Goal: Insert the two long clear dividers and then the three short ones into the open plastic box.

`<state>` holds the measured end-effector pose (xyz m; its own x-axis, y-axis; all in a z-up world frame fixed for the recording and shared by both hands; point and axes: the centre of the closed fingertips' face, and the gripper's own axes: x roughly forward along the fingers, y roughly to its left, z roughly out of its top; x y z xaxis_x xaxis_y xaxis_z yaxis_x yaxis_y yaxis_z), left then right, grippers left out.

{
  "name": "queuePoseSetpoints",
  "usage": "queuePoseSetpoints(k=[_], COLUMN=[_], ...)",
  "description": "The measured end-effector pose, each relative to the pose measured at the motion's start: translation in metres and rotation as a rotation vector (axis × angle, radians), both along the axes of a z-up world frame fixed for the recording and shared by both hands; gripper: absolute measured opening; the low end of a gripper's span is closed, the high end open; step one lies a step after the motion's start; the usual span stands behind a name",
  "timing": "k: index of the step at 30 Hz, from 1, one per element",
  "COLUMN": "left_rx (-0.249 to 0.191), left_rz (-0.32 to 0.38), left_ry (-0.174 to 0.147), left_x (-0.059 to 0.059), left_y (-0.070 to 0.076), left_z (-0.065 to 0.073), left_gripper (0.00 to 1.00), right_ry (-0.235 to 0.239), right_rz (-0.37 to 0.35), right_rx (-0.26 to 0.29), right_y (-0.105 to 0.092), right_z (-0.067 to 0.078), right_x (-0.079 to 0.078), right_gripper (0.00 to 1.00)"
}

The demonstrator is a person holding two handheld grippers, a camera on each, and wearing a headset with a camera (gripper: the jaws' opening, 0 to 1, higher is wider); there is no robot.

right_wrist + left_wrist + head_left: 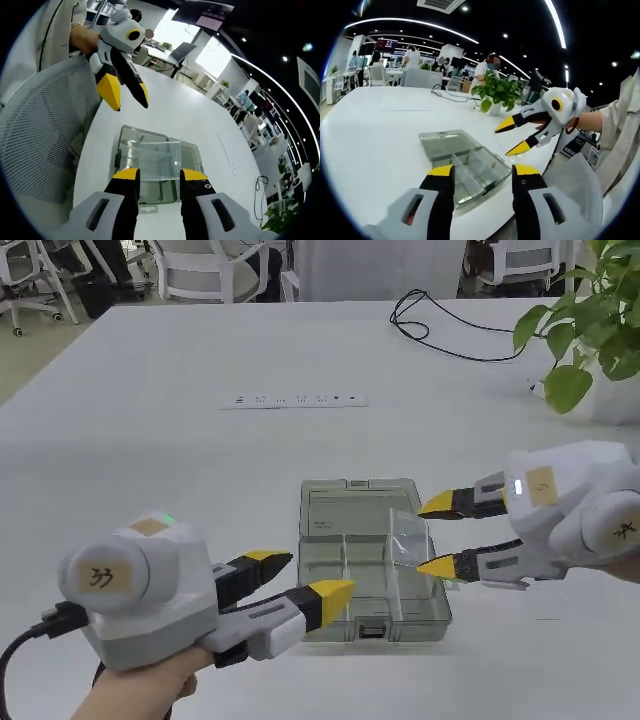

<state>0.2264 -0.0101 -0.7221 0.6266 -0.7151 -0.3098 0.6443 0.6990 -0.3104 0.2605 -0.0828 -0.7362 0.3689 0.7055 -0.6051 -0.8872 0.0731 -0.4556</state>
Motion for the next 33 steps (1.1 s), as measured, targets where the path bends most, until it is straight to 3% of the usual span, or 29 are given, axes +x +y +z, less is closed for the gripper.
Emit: queuePoseSetpoints(k=[8,25,30,33], left_rx=[-0.042,-0.143,-0.167,-0.197], left_rz=[-0.019,-0.027,-0.005,0.022], left_ry=[0.005,0.035,0.047,0.079], left_x=[-0.001,-0.007,-0.006,-0.005], left_y=[-0.008,-0.018,-0.016,-0.013], left_z=[0.005,0.015,0.017,0.018], left_gripper=[0.33,0.01,0.0,0.0], right_ry=[-0.025,-0.059,-0.082,-0.095], right_rz=[0.055,0.08,0.074,0.067], right_rx=[0.043,0.093,0.091,0.094], right_y=[0.03,0.051,0.054,0.055], right_z=[0.012,0.024,0.027,0.03], right_x=[-0.014,-0.027,-0.027,-0.026], right_gripper=[0.32,0.32,0.32,0.32])
